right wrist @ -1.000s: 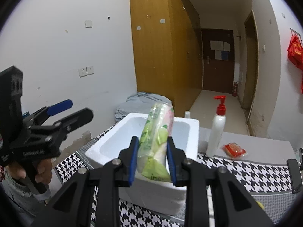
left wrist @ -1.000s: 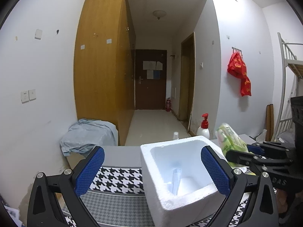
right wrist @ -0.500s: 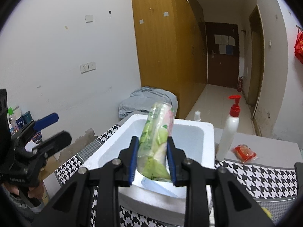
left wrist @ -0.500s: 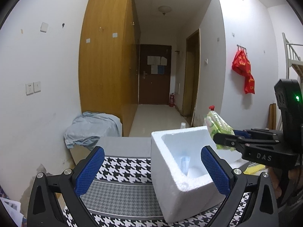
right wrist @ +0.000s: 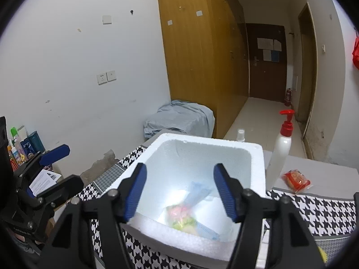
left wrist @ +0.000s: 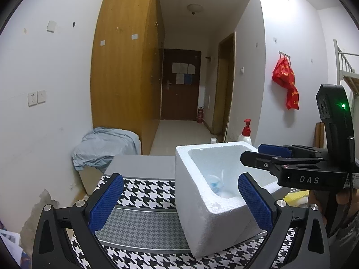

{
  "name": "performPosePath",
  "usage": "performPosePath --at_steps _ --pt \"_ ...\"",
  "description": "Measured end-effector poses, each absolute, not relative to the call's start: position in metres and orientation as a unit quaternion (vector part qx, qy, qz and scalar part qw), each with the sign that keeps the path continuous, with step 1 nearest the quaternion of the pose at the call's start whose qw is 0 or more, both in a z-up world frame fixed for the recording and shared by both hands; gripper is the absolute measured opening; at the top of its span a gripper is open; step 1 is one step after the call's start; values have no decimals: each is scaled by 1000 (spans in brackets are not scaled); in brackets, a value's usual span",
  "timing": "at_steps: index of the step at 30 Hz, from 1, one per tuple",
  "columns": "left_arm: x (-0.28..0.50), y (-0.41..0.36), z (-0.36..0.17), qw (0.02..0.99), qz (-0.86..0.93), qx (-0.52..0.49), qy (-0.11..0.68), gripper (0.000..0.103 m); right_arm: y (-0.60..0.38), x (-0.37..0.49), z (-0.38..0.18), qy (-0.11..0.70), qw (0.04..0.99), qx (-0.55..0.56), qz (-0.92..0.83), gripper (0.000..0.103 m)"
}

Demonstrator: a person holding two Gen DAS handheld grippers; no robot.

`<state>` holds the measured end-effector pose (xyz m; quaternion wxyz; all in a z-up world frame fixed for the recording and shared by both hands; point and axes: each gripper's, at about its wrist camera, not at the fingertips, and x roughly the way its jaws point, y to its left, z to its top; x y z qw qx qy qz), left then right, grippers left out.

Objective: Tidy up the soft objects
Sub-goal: 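Open left gripper dropping mask into box while right gripper drops tissue pack in, then move both tools back toward the sponge, cloth and grey sock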

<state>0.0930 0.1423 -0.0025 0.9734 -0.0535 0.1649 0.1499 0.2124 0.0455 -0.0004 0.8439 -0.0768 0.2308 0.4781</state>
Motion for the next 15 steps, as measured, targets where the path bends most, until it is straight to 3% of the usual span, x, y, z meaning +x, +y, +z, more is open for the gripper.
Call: performPosePath --at_steps 7,11,15 --pt "90 139 1 974 147 -54 164 102 29 194 9 201 857 -84 467 83" --pt "88 128 6 975 139 -51 163 102 5 179 18 171 872 -74 453 99" --pt "84 111 14 979 127 -42 157 102 -19 163 26 153 881 -64 443 100"
